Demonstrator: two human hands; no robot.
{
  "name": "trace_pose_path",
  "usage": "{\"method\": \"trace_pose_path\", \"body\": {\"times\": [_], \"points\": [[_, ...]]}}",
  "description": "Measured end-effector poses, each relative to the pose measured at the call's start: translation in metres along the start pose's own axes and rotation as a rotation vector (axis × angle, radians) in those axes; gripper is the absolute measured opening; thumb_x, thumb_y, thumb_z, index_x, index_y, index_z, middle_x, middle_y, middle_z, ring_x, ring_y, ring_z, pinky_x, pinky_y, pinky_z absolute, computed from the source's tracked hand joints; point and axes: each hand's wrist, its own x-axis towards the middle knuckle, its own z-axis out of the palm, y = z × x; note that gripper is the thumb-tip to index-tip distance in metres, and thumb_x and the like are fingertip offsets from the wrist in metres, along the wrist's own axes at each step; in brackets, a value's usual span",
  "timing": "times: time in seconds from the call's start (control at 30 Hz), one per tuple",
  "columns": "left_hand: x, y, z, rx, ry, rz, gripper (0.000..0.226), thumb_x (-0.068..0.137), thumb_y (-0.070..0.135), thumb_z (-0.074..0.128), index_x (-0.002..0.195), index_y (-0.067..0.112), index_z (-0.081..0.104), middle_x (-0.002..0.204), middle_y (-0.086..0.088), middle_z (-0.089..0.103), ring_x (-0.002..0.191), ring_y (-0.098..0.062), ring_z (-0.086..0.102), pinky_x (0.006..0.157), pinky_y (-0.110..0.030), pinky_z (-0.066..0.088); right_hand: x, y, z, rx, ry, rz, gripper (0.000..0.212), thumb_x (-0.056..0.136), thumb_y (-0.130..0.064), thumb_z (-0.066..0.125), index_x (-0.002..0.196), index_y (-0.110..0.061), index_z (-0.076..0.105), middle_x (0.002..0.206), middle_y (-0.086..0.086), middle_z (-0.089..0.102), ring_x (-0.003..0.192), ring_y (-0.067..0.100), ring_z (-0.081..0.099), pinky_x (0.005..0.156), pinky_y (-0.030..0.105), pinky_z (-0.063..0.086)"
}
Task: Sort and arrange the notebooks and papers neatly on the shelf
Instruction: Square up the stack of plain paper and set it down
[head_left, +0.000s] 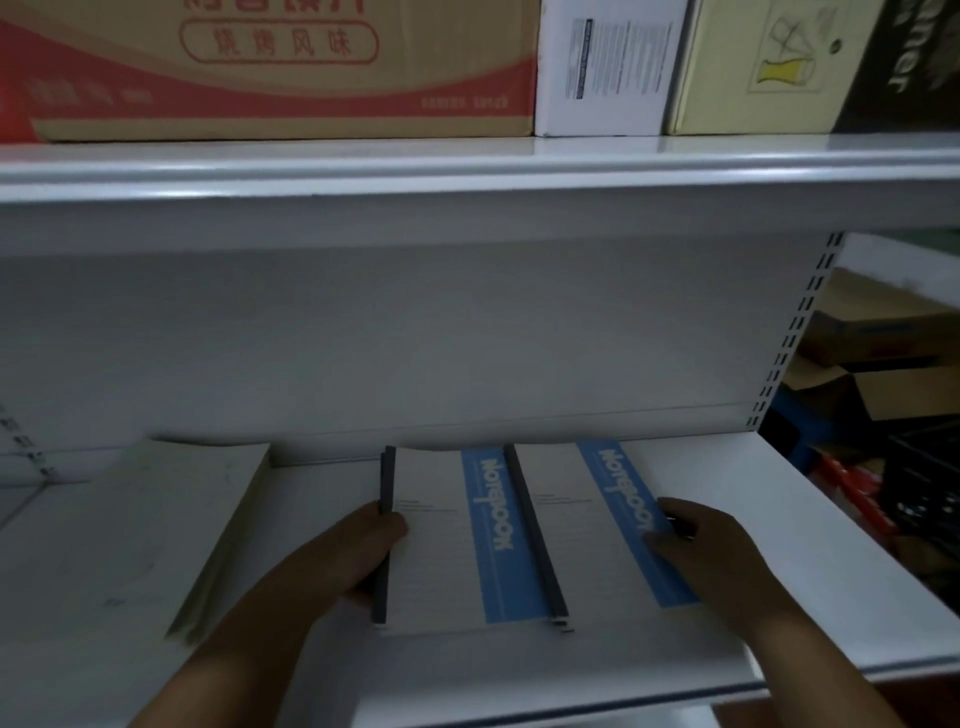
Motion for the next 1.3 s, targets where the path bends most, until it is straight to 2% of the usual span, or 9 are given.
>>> {"method": "trace_pose_path", "body": {"times": [0.17, 0.3, 0.5, 0.6, 0.8, 0.93, 1.03, 1.17, 1.3], "points": [[-0.016, 0.007, -0.025, 0.555, 0.202, 0.020, 0.058, 0.086, 0.062, 0.040, 0.115, 0.014, 0.056, 0.097, -0.012, 0.073, 0.071, -0.022, 0.071, 0.075, -0.028, 0.057, -0.004, -0.037, 0.017, -0.053, 0.247, -0.186, 0.037, 0.084, -0.021, 0.065, 0.121, -0.018, 0.059, 0.127, 0.013, 0.058, 0.111, 0.033, 0.057, 0.091, 0.038, 0.045], [-0.040, -0.009, -0.063, 0.418, 0.241, 0.145, 0.063, 0.084, 0.054, 0.052, 0.138, 0.024, 0.042, 0.117, -0.006, 0.066, 0.072, -0.012, 0.063, 0.082, -0.024, 0.051, -0.030, -0.086, 0.080, 0.068, -0.109, -0.402, 0.026, 0.081, -0.011, 0.067, 0.084, -0.036, 0.061, 0.102, 0.005, 0.066, 0.087, 0.018, 0.062, 0.064, 0.003, 0.043], [-0.094, -0.066, -0.187, 0.279, 0.598, 0.225, 0.038, 0.089, 0.038, 0.052, 0.124, 0.025, 0.057, 0.097, -0.001, 0.071, 0.078, -0.014, 0.063, 0.068, -0.020, 0.047, -0.105, -0.147, 0.196, 0.047, -0.428, -0.516, 0.046, 0.069, -0.014, 0.078, 0.062, -0.057, 0.065, 0.085, -0.047, 0.058, 0.091, 0.013, 0.064, 0.084, 0.018, 0.050], [-0.109, -0.103, -0.257, 0.245, 0.762, 0.150, 0.039, 0.089, 0.034, 0.055, 0.124, 0.018, 0.059, 0.105, -0.006, 0.068, 0.091, -0.023, 0.064, 0.068, -0.019, 0.047, -0.145, -0.177, 0.258, -0.084, -0.507, -0.610, 0.040, 0.054, -0.058, 0.077, 0.073, -0.078, 0.048, 0.089, -0.037, 0.061, 0.090, -0.001, 0.063, 0.077, -0.006, 0.037], [-0.134, -0.183, -0.444, 0.308, 1.030, 0.104, 0.039, 0.086, 0.028, 0.060, 0.121, 0.011, 0.061, 0.123, -0.013, 0.065, 0.113, -0.028, 0.060, 0.095, -0.029, 0.043, -0.186, -0.231, 0.434, 0.153, -0.712, -0.479, 0.036, 0.074, -0.004, 0.073, 0.079, -0.039, 0.067, 0.092, -0.016, 0.075, 0.089, -0.001, 0.067, 0.072, 0.001, 0.046], [-0.134, -0.241, -0.561, 0.361, 0.814, -0.281, 0.058, 0.089, 0.045, 0.051, 0.129, 0.002, 0.052, 0.137, -0.018, 0.051, 0.123, -0.034, 0.050, 0.104, -0.036, 0.036, -0.194, -0.271, 0.539, 0.187, -0.714, -0.250, 0.045, 0.087, -0.016, 0.062, 0.130, -0.013, 0.051, 0.130, 0.002, 0.055, 0.114, 0.012, 0.054, 0.088, 0.018, 0.038], [-0.115, -0.254, -0.583, -0.042, 0.524, -0.283, 0.057, 0.085, 0.049, 0.056, 0.118, 0.002, 0.060, 0.113, -0.014, 0.066, 0.104, -0.031, 0.062, 0.096, -0.038, 0.046, -0.200, -0.297, 0.574, 0.156, -0.612, -0.228, 0.054, 0.083, -0.039, 0.059, 0.119, 0.000, 0.053, 0.128, 0.014, 0.058, 0.115, 0.024, 0.056, 0.090, 0.029, 0.041], [-0.077, -0.251, -0.573, -0.175, 0.285, -0.171, 0.043, 0.083, 0.045, 0.061, 0.101, 0.007, 0.068, 0.073, -0.006, 0.077, 0.068, -0.020, 0.073, 0.065, -0.027, 0.059, -0.197, -0.313, 0.584, 0.235, -0.526, -0.020, 0.035, 0.089, -0.027, 0.057, 0.102, 0.005, 0.055, 0.117, 0.023, 0.059, 0.110, 0.031, 0.056, 0.104, 0.044, 0.038], [-0.054, -0.248, -0.557, -0.111, 0.241, -0.113, 0.059, 0.067, 0.056, 0.071, 0.102, 0.009, 0.068, 0.087, -0.009, 0.077, 0.077, -0.025, 0.074, 0.077, -0.034, 0.059, -0.192, -0.315, 0.585, 0.445, -0.581, 0.099, 0.017, 0.086, -0.027, 0.062, 0.102, -0.022, 0.065, 0.105, 0.000, 0.070, 0.099, 0.018, 0.065, 0.099, 0.037, 0.047]]}}
